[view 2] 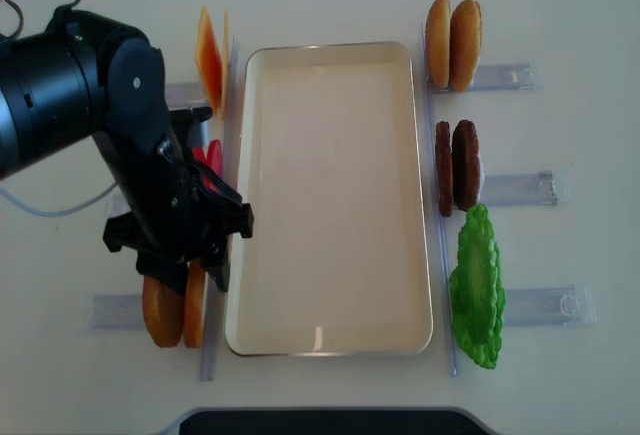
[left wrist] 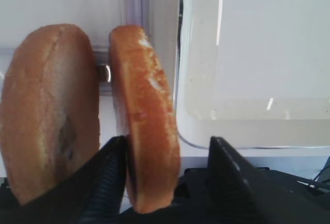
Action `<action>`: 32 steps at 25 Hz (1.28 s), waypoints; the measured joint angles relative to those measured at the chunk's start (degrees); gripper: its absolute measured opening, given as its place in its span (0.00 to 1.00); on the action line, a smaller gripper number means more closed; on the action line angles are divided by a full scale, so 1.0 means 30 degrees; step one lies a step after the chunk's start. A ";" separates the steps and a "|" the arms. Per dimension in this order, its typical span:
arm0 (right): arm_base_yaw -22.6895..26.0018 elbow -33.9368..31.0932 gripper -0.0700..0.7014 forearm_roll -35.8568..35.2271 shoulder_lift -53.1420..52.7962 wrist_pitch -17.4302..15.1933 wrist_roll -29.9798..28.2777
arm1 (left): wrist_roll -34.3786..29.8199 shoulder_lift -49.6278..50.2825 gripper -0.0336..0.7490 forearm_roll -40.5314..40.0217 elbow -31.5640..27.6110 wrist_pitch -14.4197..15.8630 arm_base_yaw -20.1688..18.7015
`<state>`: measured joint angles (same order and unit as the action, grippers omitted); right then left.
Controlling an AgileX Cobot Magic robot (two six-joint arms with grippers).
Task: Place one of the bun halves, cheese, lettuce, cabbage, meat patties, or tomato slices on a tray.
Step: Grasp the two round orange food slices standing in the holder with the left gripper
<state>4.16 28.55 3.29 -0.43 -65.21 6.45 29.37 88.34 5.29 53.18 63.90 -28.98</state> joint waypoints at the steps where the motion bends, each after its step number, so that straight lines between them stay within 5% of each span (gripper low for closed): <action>1: 0.0000 0.0000 0.78 0.0000 0.0000 0.0000 0.0000 | 0.0000 0.0000 0.53 0.0000 0.0000 0.0093 0.0000; 16: 0.0000 0.0000 0.78 0.0000 0.0000 0.0000 0.0000 | -0.0023 0.0000 0.23 -0.0661 0.0000 0.1537 0.0000; 32: 0.0000 0.0000 0.78 0.0000 0.0000 0.0000 0.0000 | 0.0332 -0.2125 0.22 -0.0937 0.0477 0.1747 0.0000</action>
<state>4.16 28.55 3.29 -0.43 -65.21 6.45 30.36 81.96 2.48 54.61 69.14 -28.98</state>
